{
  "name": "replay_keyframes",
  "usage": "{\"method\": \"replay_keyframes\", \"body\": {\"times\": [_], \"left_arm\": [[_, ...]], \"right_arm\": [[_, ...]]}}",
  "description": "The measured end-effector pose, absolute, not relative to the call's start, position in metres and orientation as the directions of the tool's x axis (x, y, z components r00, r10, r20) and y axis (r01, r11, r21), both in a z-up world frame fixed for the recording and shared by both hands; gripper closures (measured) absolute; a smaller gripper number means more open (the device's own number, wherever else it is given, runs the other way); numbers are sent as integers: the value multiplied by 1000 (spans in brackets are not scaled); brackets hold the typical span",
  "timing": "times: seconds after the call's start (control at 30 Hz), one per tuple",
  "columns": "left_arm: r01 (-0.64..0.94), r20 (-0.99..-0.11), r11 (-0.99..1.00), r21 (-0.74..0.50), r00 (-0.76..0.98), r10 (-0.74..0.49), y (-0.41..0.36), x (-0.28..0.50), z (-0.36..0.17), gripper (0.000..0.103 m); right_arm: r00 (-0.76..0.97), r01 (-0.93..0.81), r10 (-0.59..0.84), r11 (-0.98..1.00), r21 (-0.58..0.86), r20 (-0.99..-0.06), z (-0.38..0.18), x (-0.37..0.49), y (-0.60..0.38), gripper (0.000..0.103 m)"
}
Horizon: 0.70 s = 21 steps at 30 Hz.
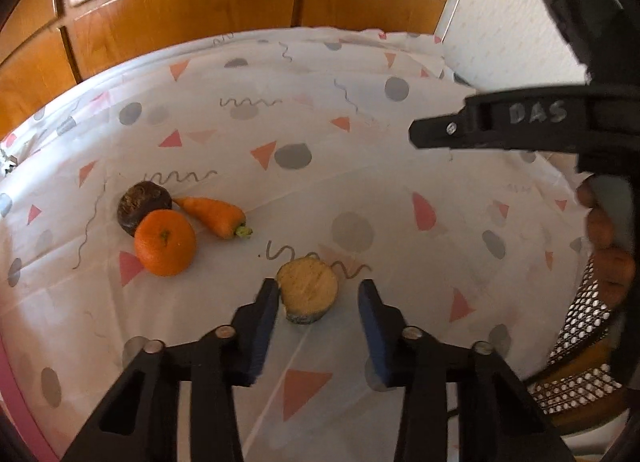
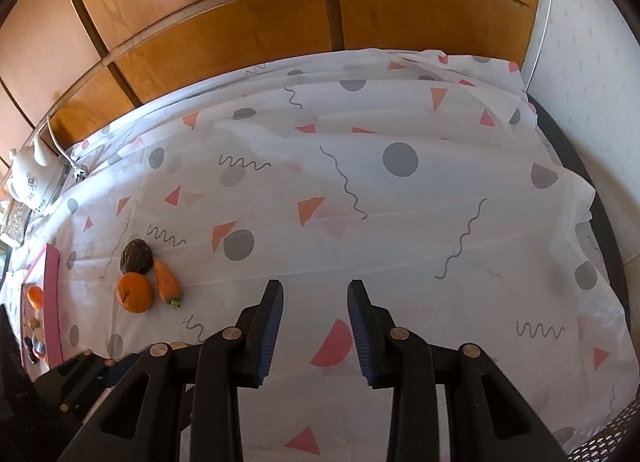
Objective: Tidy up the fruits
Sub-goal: 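Reach the left gripper to the pale round wood slice and grasp it, then lift the wood slice with the left gripper toward the pink tray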
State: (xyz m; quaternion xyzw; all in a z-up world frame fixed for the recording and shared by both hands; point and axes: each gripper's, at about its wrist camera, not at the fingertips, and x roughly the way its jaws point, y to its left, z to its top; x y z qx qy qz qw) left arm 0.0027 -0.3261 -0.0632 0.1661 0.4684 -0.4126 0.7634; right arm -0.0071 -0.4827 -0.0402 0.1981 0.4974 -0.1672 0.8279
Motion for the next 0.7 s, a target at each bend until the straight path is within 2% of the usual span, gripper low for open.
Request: {"method": "replay_keyframes", "body": {"times": [0.03, 0.1, 0.7], "left_arm": [[786, -857, 606, -124, 224, -465, -327, 3, -67, 70], [780, -863, 613, -130, 215, -458, -323, 6, -75, 72], [668, -849, 731, -138, 300, -435, -232, 21, -74, 71]], "right_arm": [[448, 471, -76, 867, 163, -891, -41, -7, -482, 69], [445, 465, -76, 871, 158, -892, -42, -5, -480, 69], [386, 436, -56, 891, 129, -921, -54, 1, -472, 69]]}}
